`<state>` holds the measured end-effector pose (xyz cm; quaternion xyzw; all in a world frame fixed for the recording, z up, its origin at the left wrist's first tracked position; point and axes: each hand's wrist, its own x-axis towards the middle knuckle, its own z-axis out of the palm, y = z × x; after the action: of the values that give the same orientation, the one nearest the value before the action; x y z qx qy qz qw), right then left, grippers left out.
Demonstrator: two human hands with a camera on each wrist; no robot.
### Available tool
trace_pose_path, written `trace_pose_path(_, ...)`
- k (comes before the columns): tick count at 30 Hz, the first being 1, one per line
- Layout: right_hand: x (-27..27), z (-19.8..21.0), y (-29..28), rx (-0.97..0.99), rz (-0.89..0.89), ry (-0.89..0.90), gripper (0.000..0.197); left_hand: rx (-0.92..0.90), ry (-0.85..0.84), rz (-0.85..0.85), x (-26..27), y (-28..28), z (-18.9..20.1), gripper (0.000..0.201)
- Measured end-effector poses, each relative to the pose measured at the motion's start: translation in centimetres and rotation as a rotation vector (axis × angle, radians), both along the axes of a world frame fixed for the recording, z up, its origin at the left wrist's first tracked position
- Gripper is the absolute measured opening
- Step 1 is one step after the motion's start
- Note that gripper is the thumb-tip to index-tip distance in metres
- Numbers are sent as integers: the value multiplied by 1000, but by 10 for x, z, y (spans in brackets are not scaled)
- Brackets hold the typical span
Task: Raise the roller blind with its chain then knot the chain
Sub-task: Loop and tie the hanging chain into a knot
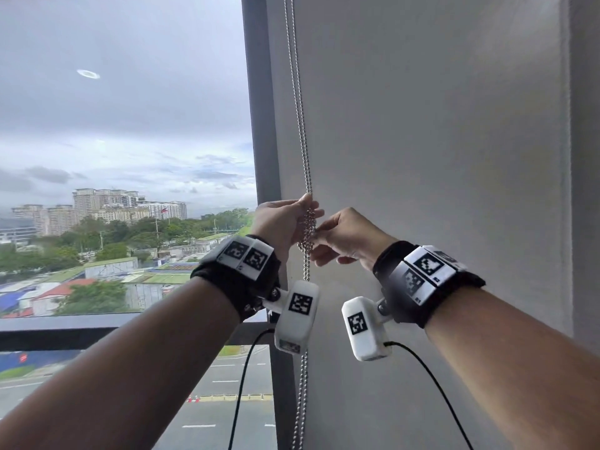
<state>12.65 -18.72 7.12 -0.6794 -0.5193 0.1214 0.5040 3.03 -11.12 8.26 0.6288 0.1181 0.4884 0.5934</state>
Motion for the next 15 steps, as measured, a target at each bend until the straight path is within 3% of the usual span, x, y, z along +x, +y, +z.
trace_pose_path(7,-8,-1,-8,60,-23,-32,31,4,41,23,-5,-2,0,22)
trace_pose_path(11,-5,-4,-4,115,0,-85,8,-9,55,8,-7,-6,3,24)
trace_pose_path(15,6,5,3,155,-189,-250,8,-11,103,17,-11,-7,3,14)
